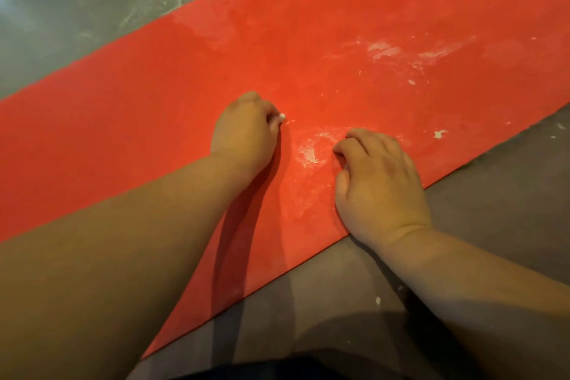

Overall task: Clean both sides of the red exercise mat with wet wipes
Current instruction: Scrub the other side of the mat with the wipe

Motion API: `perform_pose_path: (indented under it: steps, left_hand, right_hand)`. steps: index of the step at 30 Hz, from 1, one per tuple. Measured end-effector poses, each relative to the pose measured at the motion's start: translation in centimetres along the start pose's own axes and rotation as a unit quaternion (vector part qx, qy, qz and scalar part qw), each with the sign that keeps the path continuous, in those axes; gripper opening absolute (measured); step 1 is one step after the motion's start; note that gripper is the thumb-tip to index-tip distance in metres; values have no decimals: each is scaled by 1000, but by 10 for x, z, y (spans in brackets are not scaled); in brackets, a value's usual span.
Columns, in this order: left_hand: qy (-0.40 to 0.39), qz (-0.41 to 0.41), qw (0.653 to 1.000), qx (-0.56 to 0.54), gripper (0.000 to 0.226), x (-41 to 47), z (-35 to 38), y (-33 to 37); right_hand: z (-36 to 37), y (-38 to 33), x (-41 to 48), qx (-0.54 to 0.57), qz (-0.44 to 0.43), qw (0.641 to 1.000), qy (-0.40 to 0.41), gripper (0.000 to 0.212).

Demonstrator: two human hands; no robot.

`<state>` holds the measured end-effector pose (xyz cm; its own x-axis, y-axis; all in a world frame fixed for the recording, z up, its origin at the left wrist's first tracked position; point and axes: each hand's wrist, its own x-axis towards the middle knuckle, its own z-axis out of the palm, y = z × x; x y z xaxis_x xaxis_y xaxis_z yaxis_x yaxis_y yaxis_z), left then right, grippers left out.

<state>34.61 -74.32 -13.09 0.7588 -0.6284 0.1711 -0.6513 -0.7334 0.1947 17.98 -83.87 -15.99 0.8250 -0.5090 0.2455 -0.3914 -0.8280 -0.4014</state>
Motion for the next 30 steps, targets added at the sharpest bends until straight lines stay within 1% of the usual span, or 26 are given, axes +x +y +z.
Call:
perform_pose_path:
  steps: [2, 4, 6, 7, 8, 10, 12, 13, 14, 15, 17, 18, 19, 20, 21, 24, 25, 26, 27, 29, 30]
  left_hand:
    - [9, 68, 997, -30, 21, -36, -3, 5]
    - [-26, 133, 988, -67, 25, -70, -15, 7]
    - [-57, 196, 977, -53, 29, -72, -20, 1]
    - [-64, 206, 976, -32, 27, -63, -19, -1]
    - [-66, 186, 980, -13, 23, -48, -17, -1]
    - [-44, 87, 995, 8, 17, -8, -8, -3]
    - [-28, -2, 1000, 7, 16, 15, 0, 0]
    - [-23, -16, 1000, -4, 16, 14, 2, 4]
    - [-23, -5, 999, -22, 16, 6, 3, 10]
    - [-22, 28, 998, -46, 16, -10, 2, 15]
    - [-38, 123, 988, -89, 18, -52, -5, 25]
    - [-60, 156, 981, -103, 20, -70, -11, 29]
    - [-81, 177, 976, -101, 21, -79, -13, 29]
    - [-92, 182, 975, -88, 21, -78, -13, 26]
    - [-88, 165, 980, -69, 20, -68, -11, 23]
    - [-52, 26, 998, -30, 18, -24, -4, 17]
    - [-49, -3, 999, -23, 19, -15, -3, 18]
    - [-51, -5, 998, -20, 20, -12, -3, 20]
    - [-63, 11, 998, -25, 21, -17, -4, 24]
    - [-101, 55, 990, -75, 23, -36, -13, 30]
    - [-117, 60, 985, -116, 25, -44, -19, 29]
  right_hand:
    - [1, 1, -1, 0, 2, 1000, 0, 37]
    - [1, 2, -2, 2, 2, 1000, -3, 38]
    - [1, 1, -1, 5, 2, 1000, 0, 37]
    - [1, 0, -1, 3, 3, 1000, 2, 36]
    - [1, 0, -2, 2, 3, 1000, 4, 36]
    - [0, 0, -1, 7, 1, 1000, 9, 35]
    - [1, 0, -2, 5, -2, 1000, 7, 35]
    - [1, 0, -2, 2, -2, 1000, 9, 35]
    - [1, 1, -1, -1, -1, 1000, 9, 35]
    - [1, 1, -1, -2, 0, 1000, 8, 35]
    - [1, 0, 0, 1, 2, 1000, 3, 37]
    - [1, 0, 1, 4, 2, 1000, 1, 39]
    - [1, 1, 1, 6, 3, 1000, 1, 41]
    - [1, 1, 0, 7, 3, 1000, 3, 41]
    - [1, 0, 0, 9, 4, 1000, 4, 39]
    - [1, 0, 0, 3, 3, 1000, -1, 36]
    - [2, 0, 0, 1, 1, 1000, 1, 36]
    - [2, 0, 1, 2, -1, 1000, 3, 36]
    - [2, 0, 1, 4, -1, 1000, 5, 36]
    - [1, 0, 0, 9, 2, 1000, 8, 35]
    - [0, 1, 1, 12, 3, 1000, 7, 35]
